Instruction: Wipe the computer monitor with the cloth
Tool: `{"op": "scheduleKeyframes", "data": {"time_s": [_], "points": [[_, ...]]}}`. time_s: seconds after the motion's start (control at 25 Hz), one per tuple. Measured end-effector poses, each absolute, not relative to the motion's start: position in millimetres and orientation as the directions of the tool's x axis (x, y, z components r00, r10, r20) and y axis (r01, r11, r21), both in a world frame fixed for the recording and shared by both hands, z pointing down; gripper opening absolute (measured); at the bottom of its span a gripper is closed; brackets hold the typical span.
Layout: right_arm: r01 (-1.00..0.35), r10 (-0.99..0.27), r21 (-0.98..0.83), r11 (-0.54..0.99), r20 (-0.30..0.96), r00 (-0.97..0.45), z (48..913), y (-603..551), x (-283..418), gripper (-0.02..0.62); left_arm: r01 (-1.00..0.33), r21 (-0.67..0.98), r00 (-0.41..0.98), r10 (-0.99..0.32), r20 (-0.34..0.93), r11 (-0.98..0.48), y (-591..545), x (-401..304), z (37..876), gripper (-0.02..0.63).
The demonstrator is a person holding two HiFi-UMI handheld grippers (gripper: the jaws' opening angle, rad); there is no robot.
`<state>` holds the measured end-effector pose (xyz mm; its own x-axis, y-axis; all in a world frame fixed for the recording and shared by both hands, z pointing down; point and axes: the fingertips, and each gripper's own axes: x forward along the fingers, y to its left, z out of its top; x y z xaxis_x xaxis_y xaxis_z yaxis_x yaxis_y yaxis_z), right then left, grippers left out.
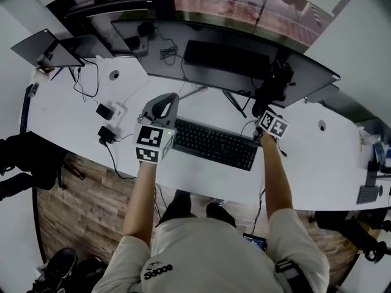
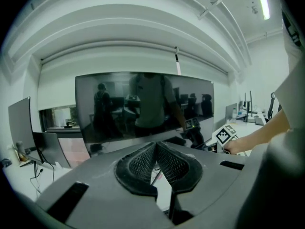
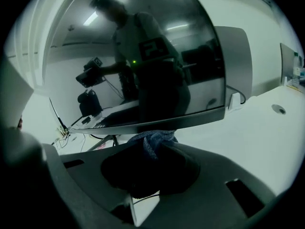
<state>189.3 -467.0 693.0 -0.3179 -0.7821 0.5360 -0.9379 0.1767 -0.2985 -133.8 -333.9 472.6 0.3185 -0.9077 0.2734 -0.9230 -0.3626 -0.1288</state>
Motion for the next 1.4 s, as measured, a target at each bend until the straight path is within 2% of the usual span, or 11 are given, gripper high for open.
{"op": "scheduleKeyframes", "data": {"time_s": [0.4,1.08,1.4], "points": [[-0.92,-0.703,-0.232,0.317,0.593,-0.392,688,-460,98,0.08,-0.939,-0.122,0.28,-0.92,0.275,-0.322,-340,-189,478,0.018],[-0.906,-0.685,-0.271,0.326,0.593,-0.424,687,-465,-16,0.08,-0.944,-0.097,0.281,-0.924,0.258,-0.314,-367,-276,486,0.018],[-0.875,-0.664,-0.298,0.382,0.569,-0.485,686,-464,-99,0.08,-0.947,-0.108,0.268,-0.927,0.261,-0.304,-367,-325,488,0.018]]}}
